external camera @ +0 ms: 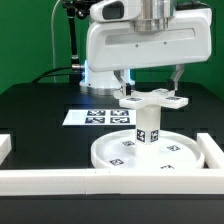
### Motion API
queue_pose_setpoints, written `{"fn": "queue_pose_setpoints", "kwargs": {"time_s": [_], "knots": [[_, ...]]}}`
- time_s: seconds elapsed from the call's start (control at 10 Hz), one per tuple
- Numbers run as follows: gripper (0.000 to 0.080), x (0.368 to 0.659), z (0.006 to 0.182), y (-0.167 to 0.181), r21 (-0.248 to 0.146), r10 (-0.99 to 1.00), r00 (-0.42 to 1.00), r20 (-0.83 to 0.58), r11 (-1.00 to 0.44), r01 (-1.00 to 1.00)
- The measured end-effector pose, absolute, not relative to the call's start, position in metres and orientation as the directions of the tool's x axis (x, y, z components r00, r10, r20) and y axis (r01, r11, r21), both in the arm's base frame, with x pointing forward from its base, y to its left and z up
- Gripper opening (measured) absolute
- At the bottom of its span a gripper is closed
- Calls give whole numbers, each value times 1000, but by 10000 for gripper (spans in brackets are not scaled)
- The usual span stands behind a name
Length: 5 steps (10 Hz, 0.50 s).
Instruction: Assemble round table
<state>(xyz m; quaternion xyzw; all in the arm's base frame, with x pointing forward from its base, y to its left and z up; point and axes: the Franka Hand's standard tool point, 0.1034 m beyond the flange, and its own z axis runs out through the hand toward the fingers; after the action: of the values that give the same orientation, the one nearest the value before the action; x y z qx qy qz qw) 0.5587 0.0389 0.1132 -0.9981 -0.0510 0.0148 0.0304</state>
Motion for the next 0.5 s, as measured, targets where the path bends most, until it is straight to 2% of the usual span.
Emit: {"fn": "queue_pose_setpoints", "kwargs": {"time_s": [0.5], "knots": [[648, 558, 104, 36, -59, 121, 992, -30, -991, 119]]}}
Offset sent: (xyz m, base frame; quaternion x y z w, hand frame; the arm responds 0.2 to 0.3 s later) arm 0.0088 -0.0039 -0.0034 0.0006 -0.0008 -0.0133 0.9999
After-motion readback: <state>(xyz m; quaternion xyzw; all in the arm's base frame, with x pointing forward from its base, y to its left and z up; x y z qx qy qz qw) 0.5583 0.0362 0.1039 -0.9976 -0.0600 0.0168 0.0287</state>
